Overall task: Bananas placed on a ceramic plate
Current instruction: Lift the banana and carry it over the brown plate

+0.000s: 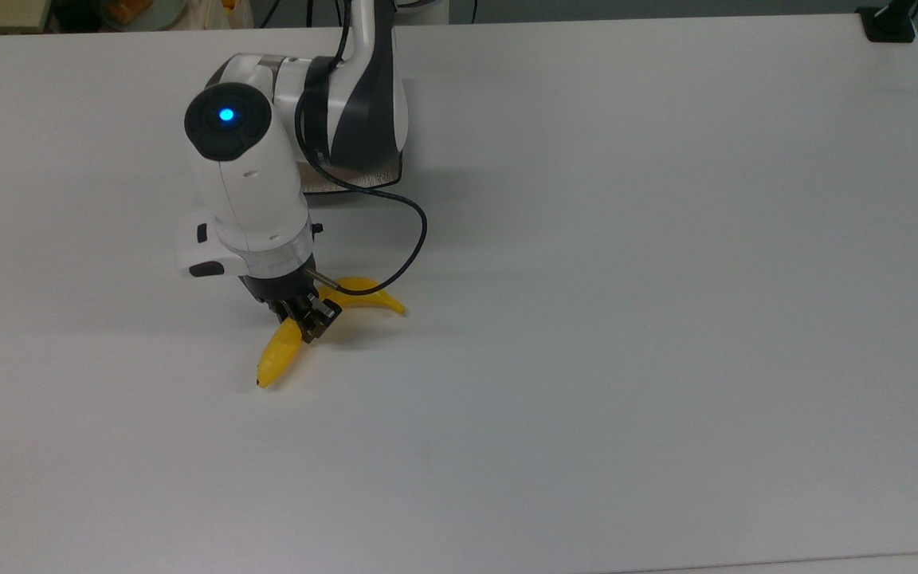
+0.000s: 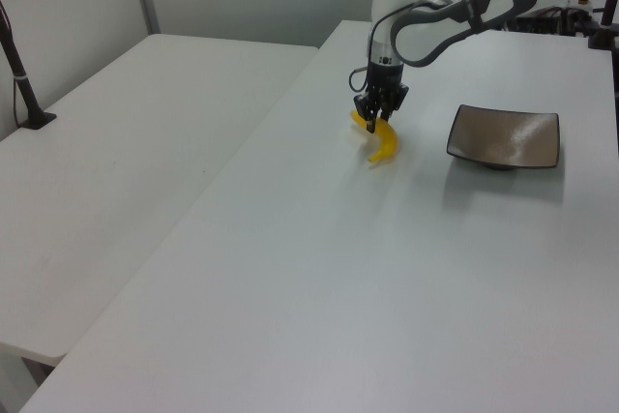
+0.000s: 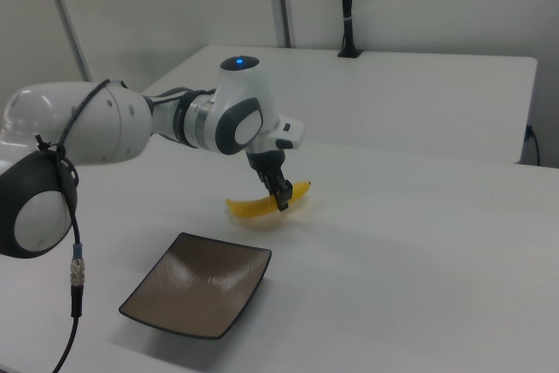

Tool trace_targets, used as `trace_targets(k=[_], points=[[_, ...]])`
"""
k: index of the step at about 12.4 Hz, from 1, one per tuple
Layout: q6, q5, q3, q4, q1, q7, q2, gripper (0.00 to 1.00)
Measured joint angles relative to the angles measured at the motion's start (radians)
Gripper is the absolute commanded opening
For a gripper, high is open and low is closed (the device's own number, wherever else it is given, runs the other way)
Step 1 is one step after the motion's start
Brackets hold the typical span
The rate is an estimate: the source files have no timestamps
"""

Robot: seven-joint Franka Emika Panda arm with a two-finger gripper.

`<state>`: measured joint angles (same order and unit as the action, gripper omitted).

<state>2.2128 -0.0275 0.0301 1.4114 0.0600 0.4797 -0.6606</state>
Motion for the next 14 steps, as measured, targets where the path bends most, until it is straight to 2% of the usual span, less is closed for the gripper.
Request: trace_targets(k=[2, 5, 8, 11, 14], points=[[0.000, 0.000, 0.000, 0.005, 0.001, -0.001, 0.031, 0.00], [-0.029, 0.000, 0.000, 0.059, 0.001, -0.001, 0.162, 0.00], [-0.225, 0.000, 0.000, 0.098, 0.000, -0.019, 0.304, 0.00], [-0.458, 0.000, 0.000, 0.136, 0.000, -0.111, 0.421, 0.00], [-0.528, 0.000, 0.000, 0.268, 0.001, -0.166, 0.554, 0.00]])
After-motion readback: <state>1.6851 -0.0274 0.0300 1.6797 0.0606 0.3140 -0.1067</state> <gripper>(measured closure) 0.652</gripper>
